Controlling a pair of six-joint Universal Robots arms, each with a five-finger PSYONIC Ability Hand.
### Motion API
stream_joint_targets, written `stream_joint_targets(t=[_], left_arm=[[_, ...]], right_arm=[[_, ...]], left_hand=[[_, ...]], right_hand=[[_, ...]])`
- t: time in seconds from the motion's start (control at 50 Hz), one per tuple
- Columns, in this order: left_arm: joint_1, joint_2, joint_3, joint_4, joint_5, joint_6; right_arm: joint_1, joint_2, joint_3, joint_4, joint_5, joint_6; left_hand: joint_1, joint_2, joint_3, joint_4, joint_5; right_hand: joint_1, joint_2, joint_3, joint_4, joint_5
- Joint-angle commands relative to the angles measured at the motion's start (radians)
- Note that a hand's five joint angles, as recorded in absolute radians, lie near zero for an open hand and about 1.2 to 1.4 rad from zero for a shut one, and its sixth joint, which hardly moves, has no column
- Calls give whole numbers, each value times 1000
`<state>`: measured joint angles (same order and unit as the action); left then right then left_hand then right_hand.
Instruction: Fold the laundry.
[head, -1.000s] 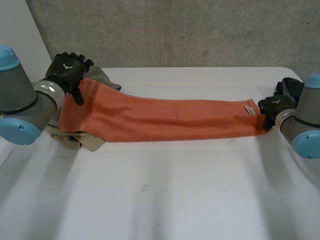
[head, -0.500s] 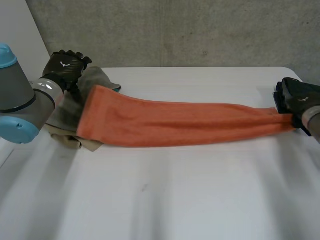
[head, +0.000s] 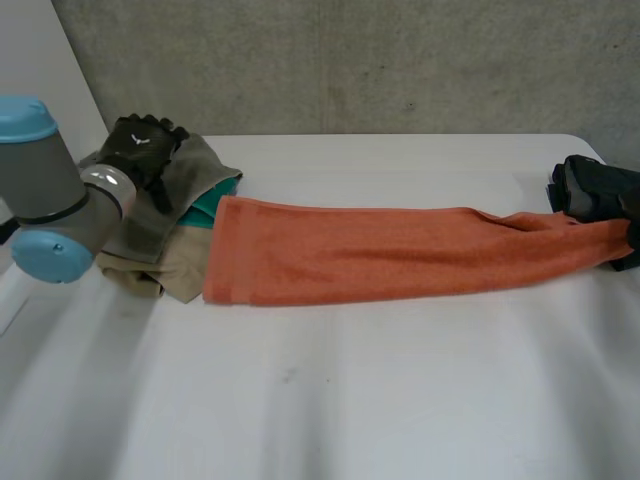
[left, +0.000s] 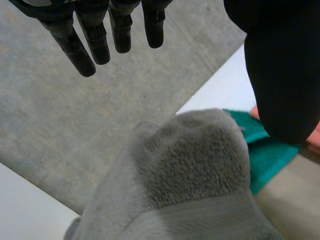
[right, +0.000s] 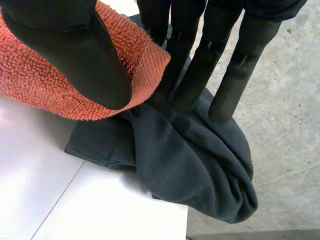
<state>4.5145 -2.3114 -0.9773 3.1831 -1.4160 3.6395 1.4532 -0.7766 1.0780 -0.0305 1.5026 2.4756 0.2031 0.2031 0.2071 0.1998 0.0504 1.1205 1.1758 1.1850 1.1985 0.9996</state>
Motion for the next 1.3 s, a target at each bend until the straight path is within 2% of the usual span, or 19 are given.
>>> stream_joint_targets(t=[0.02,0.24,0.4,0.44,0.46,0.52,0.58,0.62,0.64,0.7,0.76,0.82,0.96,0.98,1.04,1.06,1.08,1.22,1.3], left_arm=[[-3,-149,147,-80,-3,63],[-15,-354,442,-193,12,250],[-18,-490,644,-322,14,324],[-17,-510,680,-348,11,341],[-15,-526,709,-368,6,356],[-3,-549,746,-377,-9,384],[15,-569,778,-350,-124,447],[50,-577,793,-277,-242,514],[69,-580,798,-247,-262,542],[148,-577,796,-157,-268,649],[192,-570,795,-114,-259,697],[206,-548,784,-114,-255,680],[203,-444,645,-92,-218,542],[201,-416,600,-71,-201,510],[196,-367,527,-42,-176,462],[195,-331,473,-29,-160,435],[192,-294,419,-20,-144,412],[175,-131,231,-48,-86,340],[167,1,102,-141,-37,271]], right_arm=[[10,7,31,-20,1,-7],[41,14,80,-65,2,-53],[58,17,102,-83,7,-76],[59,17,103,-83,7,-78],[59,17,103,-83,7,-76],[61,16,103,-83,8,-73],[62,13,105,-83,10,-72],[64,11,106,-83,11,-72],[65,10,106,-83,11,-72],[72,5,112,-83,11,-72],[82,2,118,-85,11,-72],[90,-1,122,-85,11,-72],[113,-12,125,-85,11,-69],[118,-18,128,-85,10,-69],[122,-32,131,-85,8,-66],[124,-41,134,-85,8,-64],[125,-50,137,-85,7,-60],[128,-76,142,-85,5,-46],[122,-82,137,-85,7,-43]], left_hand=[[-29,-29,-33,-25,-50],[-29,-29,-33,-25,-50],[-17,-17,-21,-13,-38],[136,136,132,139,114],[459,459,455,462,437],[1191,1191,1187,1194,1169],[1193,1193,1189,1196,1171],[1193,1193,1189,1196,1171],[1193,1193,1189,1196,1171],[1193,1193,1189,1196,1171],[1193,1193,1189,1196,1171],[1193,1193,1189,1196,1171],[1193,1193,1189,1196,1171],[1130,1130,1126,1133,1108],[456,456,452,459,434],[160,160,156,163,138],[58,58,54,62,36],[-29,-29,-33,-25,-50],[-29,-29,-33,-25,-50]], right_hand=[[276,220,211,198,222],[276,220,211,198,222],[276,220,211,198,222],[276,220,211,198,222],[276,220,211,198,222],[276,220,211,198,222],[276,220,211,198,222],[276,220,211,198,222],[276,220,211,198,222],[276,220,211,198,222],[276,220,211,198,222],[276,220,211,198,222],[276,220,211,198,222],[276,220,211,198,222],[276,220,211,198,222],[276,220,211,198,222],[276,220,211,198,222],[276,220,211,198,222],[276,220,211,198,222]])
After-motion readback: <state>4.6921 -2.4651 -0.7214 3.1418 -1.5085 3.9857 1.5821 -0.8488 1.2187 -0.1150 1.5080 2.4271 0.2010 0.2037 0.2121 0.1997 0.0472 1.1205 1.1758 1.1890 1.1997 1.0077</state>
